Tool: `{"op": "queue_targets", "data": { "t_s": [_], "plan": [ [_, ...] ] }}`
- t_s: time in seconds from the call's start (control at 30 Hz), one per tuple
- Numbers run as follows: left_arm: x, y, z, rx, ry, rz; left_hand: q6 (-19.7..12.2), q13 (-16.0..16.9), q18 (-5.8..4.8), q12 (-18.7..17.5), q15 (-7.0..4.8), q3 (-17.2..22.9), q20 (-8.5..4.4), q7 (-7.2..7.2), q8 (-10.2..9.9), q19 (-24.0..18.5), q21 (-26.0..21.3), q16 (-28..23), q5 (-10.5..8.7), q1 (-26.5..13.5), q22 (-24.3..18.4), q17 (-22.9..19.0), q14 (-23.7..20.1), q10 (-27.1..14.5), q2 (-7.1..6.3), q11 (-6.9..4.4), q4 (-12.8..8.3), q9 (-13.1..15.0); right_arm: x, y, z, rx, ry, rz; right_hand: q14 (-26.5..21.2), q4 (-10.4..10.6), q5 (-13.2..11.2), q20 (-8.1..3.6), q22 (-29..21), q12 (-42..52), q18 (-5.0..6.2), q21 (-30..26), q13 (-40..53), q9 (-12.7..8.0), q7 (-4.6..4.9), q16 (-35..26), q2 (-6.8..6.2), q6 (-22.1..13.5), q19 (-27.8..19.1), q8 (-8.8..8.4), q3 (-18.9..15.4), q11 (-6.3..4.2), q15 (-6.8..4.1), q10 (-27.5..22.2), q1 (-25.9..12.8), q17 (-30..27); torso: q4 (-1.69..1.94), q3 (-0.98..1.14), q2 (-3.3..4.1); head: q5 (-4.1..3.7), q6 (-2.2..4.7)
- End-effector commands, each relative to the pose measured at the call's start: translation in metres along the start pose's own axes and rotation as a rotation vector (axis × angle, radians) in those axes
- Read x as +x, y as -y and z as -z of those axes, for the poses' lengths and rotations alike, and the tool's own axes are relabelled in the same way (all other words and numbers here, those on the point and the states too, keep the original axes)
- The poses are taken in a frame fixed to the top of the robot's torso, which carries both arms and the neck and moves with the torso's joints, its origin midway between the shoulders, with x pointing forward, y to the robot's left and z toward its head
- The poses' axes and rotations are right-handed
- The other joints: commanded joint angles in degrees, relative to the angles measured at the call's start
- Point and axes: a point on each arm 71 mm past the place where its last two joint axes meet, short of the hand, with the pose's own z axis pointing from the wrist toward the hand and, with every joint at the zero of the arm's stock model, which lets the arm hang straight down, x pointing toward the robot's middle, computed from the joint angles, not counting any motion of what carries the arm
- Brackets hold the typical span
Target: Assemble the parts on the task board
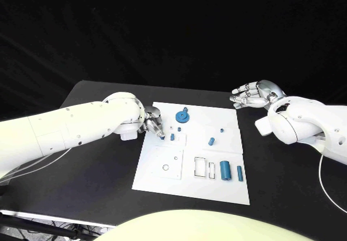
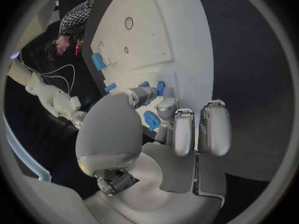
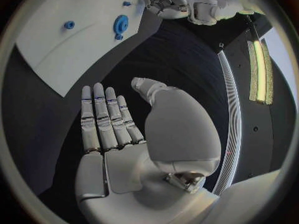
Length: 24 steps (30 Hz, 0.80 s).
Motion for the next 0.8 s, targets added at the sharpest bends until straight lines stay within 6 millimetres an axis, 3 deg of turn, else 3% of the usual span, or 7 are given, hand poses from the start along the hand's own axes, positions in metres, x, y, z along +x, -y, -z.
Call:
{"op": "queue_targets", "data": {
  "t_s": [0.03,0.8],
  "plan": [
    [0.007,0.0036,-0.0025,0.006,-0.044,-0.016,0.8,0.1,-0.8,0.4,-0.35,8.7,-0.25,-0.35,0.1,0.0,0.3,0.2,0.1,0.6,-0.1,10.3,4.7,0.3,-0.12,-0.06,-8.7,-0.1,0.0022,0.0001,-0.0003,-0.002,-0.032,0.005,-0.1,-0.3,-0.4,0.05,-0.2,-0.4,0.55,-0.3,-0.1,-0.1,5.06,-0.4,0.1,-0.4,-0.4,-0.26,0.0,0.32,0.39,-0.2,-0.6,-0.1,-0.03,-0.02,0.01,-0.03,-0.06],
    [0.0102,0.0029,-0.0048,-0.012,-0.084,-0.018,2.4,4.3,-0.96,2.9,-0.56,7.8,-0.36,-1.08,0.4,0.3,0.7,0.9,0.77,-1.9,0.8,11.6,5.1,3.0,-1.04,-0.5,-8.1,0.0,0.0023,0.0007,-0.0004,0.001,-0.04,0.007,-0.1,-0.3,-0.4,0.1,-0.5,-0.4,0.54,-0.3,-0.1,-0.2,5.12,-0.6,0.05,-0.5,-0.6,-0.27,-0.2,0.38,0.46,-0.3,-0.9,-0.4,0.0,-0.01,0.0,-0.08,-0.35]
  ]
}}
